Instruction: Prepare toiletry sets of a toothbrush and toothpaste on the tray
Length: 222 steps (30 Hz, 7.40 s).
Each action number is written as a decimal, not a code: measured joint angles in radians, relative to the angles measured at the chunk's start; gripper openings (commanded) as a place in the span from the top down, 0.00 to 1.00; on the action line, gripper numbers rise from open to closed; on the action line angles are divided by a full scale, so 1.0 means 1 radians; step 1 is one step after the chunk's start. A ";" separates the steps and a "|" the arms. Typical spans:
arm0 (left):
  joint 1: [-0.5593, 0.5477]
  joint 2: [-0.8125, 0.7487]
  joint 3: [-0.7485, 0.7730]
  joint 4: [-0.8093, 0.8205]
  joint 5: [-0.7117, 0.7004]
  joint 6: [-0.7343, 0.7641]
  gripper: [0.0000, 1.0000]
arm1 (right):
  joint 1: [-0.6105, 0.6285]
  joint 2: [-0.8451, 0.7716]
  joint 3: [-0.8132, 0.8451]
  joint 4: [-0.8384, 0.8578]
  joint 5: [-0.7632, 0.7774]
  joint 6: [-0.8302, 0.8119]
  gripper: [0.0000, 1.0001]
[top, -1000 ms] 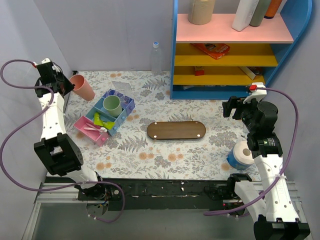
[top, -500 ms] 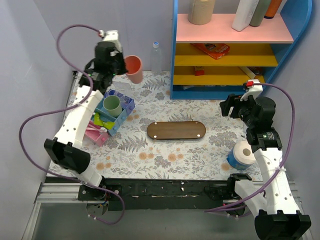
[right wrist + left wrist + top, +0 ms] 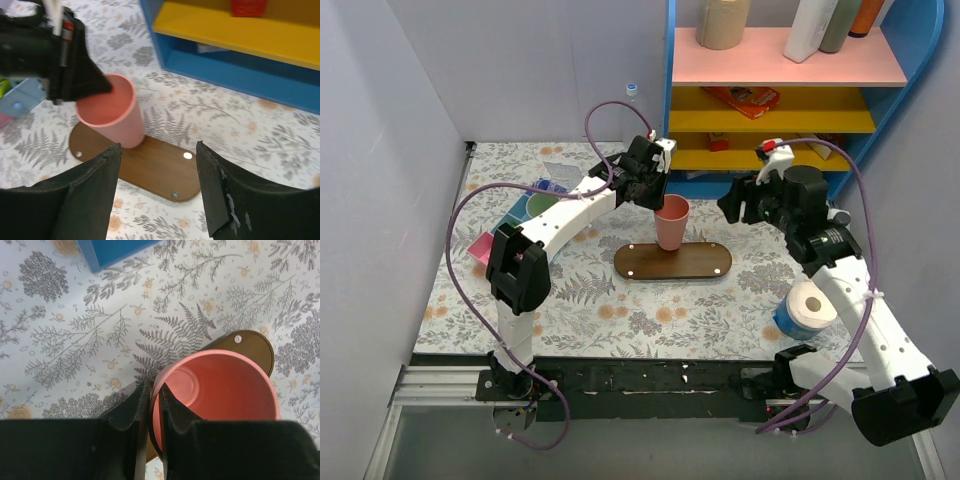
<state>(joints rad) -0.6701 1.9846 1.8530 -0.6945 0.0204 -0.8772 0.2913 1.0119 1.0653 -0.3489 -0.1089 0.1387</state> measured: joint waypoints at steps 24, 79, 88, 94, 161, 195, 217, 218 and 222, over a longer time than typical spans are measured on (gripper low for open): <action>-0.031 -0.244 -0.381 0.237 -0.042 -0.041 1.00 | 0.266 0.414 0.261 -0.131 0.199 0.121 0.48; -0.058 -0.526 -0.623 0.489 -0.098 0.034 0.02 | 0.231 0.432 0.275 -0.210 0.369 0.090 0.99; 0.226 -0.760 -0.796 0.635 -0.093 -0.046 0.02 | 0.052 0.277 0.135 -0.206 0.254 0.040 0.99; 0.222 -0.859 -0.864 0.734 -0.145 -0.047 0.02 | 0.051 0.277 0.076 -0.217 0.203 0.025 0.99; 0.221 -0.840 -0.879 0.777 -0.143 -0.042 0.02 | 0.051 0.358 -0.016 -0.176 0.207 0.042 0.40; 0.237 -0.715 -0.816 0.716 -0.088 0.048 0.02 | 0.051 0.174 0.046 -0.174 0.215 0.040 0.20; 0.342 -0.173 -0.270 0.305 -0.185 0.152 0.27 | 0.051 -0.101 0.007 -0.214 0.291 -0.013 0.20; 0.347 -0.169 -0.270 0.292 -0.190 0.152 0.27 | 0.051 -0.103 0.002 -0.215 0.293 -0.013 0.20; 0.365 -0.168 -0.270 0.273 -0.194 0.153 0.33 | 0.051 -0.105 -0.009 -0.225 0.294 -0.015 0.20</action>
<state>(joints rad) -0.3046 1.8164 1.5833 -0.4213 -0.1738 -0.7242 0.3420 0.9066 1.0561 -0.5739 0.1848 0.1238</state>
